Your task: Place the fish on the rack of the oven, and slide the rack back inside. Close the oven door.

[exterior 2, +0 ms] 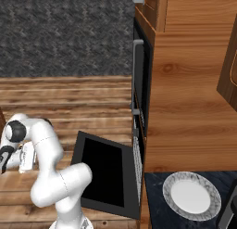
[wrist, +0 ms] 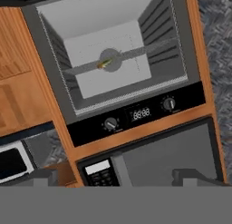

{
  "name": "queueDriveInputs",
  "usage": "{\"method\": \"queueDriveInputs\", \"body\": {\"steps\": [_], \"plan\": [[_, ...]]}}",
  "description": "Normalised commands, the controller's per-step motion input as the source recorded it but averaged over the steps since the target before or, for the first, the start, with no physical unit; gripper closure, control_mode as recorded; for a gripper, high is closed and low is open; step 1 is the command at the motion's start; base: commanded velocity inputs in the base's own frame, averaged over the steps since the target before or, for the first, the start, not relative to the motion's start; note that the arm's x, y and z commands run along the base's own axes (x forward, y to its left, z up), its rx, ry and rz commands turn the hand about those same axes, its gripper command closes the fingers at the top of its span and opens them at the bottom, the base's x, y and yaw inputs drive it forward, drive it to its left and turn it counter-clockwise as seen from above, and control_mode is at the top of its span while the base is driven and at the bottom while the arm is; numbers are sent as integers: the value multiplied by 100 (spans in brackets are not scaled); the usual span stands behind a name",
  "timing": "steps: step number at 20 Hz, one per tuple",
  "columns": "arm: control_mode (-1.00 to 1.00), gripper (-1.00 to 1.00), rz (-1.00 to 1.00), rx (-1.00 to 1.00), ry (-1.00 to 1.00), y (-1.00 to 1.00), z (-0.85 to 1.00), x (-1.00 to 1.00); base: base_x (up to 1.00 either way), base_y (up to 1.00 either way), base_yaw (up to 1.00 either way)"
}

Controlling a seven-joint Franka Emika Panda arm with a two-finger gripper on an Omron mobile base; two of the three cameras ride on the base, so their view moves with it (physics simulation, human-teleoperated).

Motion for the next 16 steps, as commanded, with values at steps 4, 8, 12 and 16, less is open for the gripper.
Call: {"method": "queueDriveInputs", "body": {"steps": [4,8,12,16], "plan": [[-100,-100,-14,-11,3,-22,-47,1,0,0,0],[-100,-100,-10,4,0,-51,-8,2,0,0,0],[-100,-100,-5,25,-5,-53,-38,3,0,0,0],[-100,-100,0,35,1,-18,-55,40,0,0,0]]}}
